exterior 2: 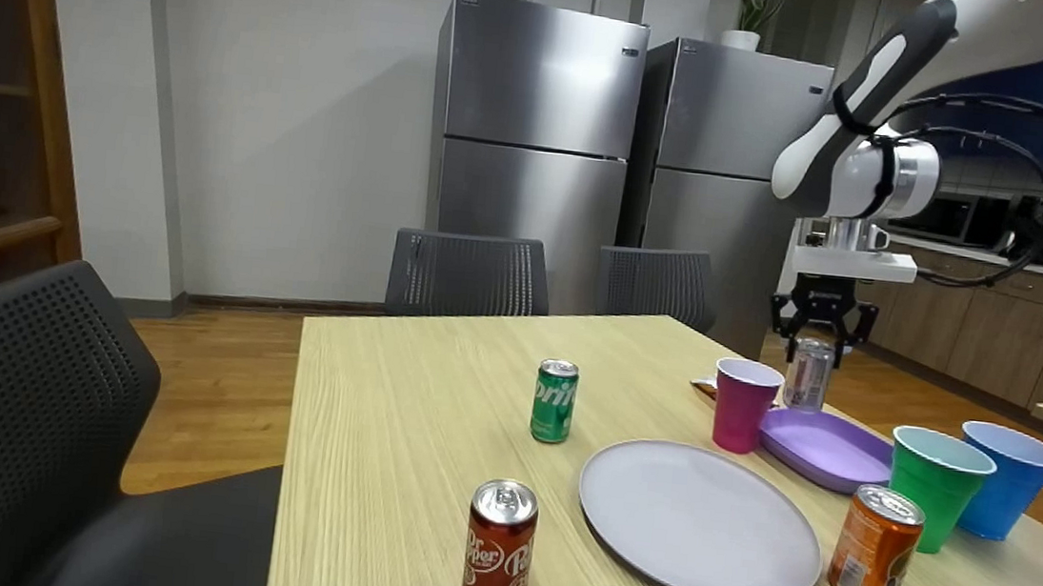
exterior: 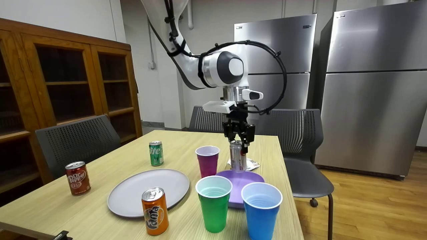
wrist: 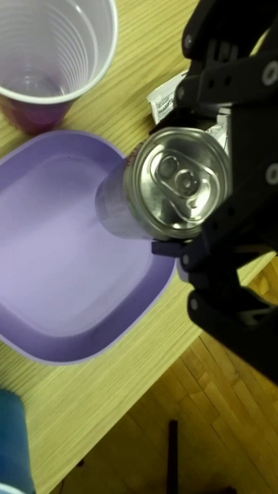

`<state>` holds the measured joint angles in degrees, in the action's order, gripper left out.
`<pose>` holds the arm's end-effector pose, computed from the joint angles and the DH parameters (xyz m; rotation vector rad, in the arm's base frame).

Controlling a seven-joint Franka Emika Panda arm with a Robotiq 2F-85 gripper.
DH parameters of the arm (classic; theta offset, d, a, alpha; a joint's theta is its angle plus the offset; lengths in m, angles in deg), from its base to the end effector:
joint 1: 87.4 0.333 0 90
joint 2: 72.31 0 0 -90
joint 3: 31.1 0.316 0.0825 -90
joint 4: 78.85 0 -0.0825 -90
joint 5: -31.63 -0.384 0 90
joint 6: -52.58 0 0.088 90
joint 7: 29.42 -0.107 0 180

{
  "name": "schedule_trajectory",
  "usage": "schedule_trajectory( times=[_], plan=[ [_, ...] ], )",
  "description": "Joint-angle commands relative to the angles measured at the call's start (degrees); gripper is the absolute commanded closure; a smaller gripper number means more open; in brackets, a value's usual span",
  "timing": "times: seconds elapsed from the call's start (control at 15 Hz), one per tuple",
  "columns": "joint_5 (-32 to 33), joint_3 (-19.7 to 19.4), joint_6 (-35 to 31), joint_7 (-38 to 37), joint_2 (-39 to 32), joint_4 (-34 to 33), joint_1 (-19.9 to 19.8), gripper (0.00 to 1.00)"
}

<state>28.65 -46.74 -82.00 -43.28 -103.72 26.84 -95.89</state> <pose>0.5906 -0.2519 0.2353 2.8731 -0.9898 -0.0486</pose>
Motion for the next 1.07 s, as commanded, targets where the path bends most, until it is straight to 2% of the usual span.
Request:
schedule_trajectory(
  times=[0.0,1.0],
  plan=[
    [0.9,-0.6,-2.2,-3.3,2.3,4.1,-0.4,0.62],
    [-0.9,-1.0,-2.2,-8.0,-2.4,1.3,-2.0,0.62]
  ],
)
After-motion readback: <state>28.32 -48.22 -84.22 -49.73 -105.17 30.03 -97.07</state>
